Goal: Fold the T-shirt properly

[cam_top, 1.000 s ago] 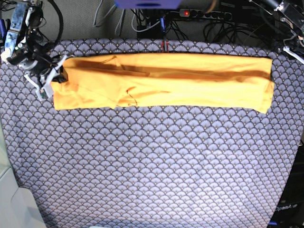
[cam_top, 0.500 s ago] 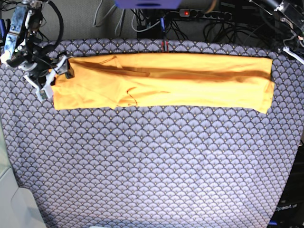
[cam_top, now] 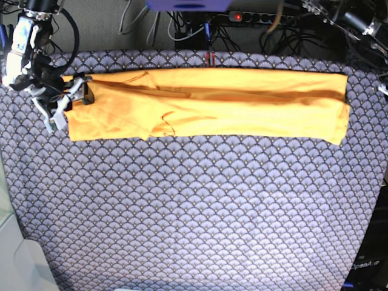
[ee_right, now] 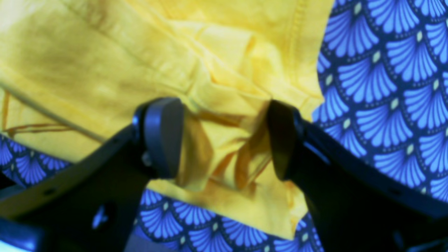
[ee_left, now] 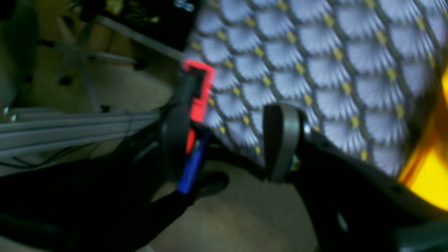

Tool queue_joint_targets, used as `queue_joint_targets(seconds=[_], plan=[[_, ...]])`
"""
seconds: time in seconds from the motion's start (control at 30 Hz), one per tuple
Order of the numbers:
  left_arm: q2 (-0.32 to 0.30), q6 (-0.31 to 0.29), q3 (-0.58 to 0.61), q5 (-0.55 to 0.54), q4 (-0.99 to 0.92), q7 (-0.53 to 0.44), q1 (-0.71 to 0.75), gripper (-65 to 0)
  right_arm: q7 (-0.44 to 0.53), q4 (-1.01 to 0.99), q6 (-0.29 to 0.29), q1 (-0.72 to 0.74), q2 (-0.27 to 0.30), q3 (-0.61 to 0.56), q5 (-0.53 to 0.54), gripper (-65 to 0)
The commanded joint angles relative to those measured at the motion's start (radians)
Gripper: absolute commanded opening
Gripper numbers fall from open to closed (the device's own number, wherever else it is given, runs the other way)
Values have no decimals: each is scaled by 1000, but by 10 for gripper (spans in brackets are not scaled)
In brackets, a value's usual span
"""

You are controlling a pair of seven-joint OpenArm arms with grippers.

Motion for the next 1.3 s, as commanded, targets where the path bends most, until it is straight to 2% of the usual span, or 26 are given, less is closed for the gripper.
queue_joint_targets(seconds=[0.0,0.13,0.37,0.5,0.63,0.73,0.83,0.93,1.1,1.27], plan=[[-12,2,2,-12,14,-14,-23,-298,6,10,0,3,12,2,6,-259],[12,2,2,-21,23,12,-64,-225,6,8,0,3,12,2,6,-259],[40,2,79,-21,77,244,-122,-222,5,8,0,8,12,0,6,-259],[90,2,84,-23,209,313,-135,-222,3,8,0,8,12,0,6,-259],[116,2,171,-23,330,382,-135,-222,3,8,0,8,12,0,6,-259],[139,2,202,-23,341,388,-136,-222,3,8,0,8,12,0,6,-259],[150,2,239,-21,274,387,-152,-222,3,8,0,8,12,0,6,-259],[150,2,225,-20,175,384,-178,-222,3,10,0,8,12,0,6,-259],[149,2,213,-18,66,301,-179,-222,3,10,0,8,12,0,6,-259],[149,2,210,-20,2,296,-179,-222,2,10,0,8,12,0,6,-259]])
